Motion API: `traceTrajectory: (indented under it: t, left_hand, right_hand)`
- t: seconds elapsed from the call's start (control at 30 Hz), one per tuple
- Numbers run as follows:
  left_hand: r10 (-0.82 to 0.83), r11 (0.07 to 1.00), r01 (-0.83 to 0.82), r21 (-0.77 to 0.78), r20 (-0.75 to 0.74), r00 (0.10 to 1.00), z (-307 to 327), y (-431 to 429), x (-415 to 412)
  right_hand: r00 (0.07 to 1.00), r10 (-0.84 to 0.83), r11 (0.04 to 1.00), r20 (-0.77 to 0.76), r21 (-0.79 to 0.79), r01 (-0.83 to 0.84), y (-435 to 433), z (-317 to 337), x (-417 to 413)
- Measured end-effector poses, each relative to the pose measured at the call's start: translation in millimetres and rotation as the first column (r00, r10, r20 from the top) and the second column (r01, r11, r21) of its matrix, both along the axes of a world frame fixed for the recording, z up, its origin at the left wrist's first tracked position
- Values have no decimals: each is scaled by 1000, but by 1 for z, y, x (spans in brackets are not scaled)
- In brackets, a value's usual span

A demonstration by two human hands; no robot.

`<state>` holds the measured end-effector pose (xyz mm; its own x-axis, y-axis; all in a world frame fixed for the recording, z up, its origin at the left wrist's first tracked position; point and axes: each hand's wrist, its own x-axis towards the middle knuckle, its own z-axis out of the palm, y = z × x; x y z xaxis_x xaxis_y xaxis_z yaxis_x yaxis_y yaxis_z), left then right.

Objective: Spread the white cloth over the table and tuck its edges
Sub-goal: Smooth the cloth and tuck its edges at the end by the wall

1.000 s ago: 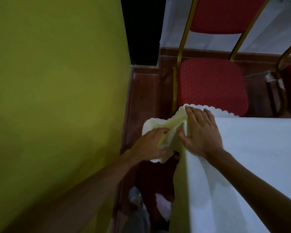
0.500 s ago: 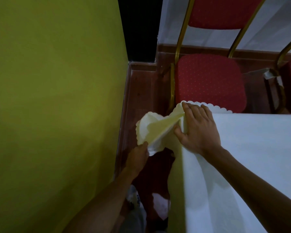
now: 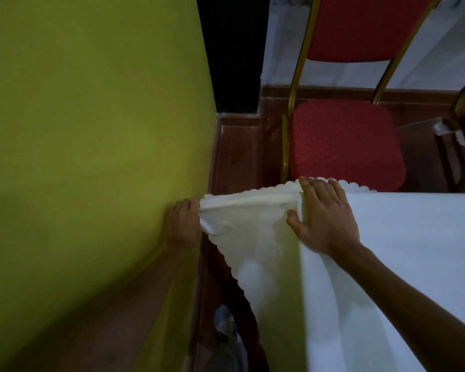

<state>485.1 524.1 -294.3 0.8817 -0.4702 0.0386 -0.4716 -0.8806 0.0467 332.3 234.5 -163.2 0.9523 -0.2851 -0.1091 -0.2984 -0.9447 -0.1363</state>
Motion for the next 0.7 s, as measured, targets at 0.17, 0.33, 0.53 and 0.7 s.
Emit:
traceTrajectory:
  t: [0.17,0.33,0.53,0.7]
  left_hand:
    - [-189,979,195,-63,90,978,-22,23,-18]
    - [-254,956,253,-151,18,967,-48,40,-40]
    - [-62,967,-12,-256,-280,958,-72,34,-58]
    - [98,874,-280,-397,-420,902,-71,16,-68]
  right_hand:
    - [1000,-19,1000,24,5,18,0,0,0]
    - [1000,-7,1000,17,-6,7,-1,-2,0]
    - [999,-7,1000,31,-9,8,0,-4,-1]
    - [999,-2,1000,42,-14,3,-1,-5,0]
